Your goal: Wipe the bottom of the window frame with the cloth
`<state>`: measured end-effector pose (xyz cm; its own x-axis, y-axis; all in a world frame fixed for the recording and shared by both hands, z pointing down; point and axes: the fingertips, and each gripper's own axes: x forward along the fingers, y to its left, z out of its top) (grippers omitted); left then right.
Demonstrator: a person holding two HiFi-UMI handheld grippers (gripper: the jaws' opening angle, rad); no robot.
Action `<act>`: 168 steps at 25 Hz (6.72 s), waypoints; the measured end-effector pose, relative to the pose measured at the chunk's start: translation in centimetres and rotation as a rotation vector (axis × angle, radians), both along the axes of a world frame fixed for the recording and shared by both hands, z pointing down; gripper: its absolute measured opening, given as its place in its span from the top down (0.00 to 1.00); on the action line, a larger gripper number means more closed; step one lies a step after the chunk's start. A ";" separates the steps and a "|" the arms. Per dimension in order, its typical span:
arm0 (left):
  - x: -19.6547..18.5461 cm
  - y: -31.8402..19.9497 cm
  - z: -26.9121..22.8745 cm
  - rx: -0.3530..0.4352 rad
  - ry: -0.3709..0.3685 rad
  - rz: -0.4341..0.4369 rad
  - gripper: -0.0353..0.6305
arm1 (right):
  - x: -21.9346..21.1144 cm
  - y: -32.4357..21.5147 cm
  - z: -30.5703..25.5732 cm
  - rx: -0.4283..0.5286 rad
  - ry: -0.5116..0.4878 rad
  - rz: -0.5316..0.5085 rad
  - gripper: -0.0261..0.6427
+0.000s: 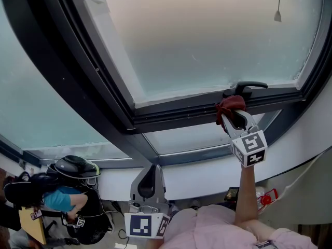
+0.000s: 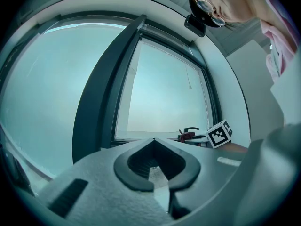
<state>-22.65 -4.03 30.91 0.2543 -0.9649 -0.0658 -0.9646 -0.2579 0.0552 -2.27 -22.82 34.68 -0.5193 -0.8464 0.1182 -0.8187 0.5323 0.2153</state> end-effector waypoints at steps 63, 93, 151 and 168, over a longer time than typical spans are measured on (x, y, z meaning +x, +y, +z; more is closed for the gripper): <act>-16.4 2.9 -1.5 0.006 0.002 0.007 0.96 | -32.8 6.8 4.2 -0.040 -0.157 -0.306 0.84; -18.2 5.4 -1.0 0.007 0.032 -0.023 0.96 | -30.0 4.0 4.7 0.010 -0.065 -0.163 0.85; -5.1 2.0 -2.1 0.016 0.023 0.101 0.96 | -14.3 1.8 4.4 0.009 -0.091 -0.086 0.85; -0.9 0.6 -1.5 0.018 0.036 0.062 0.96 | -11.5 1.3 4.3 0.032 -0.103 -0.149 0.85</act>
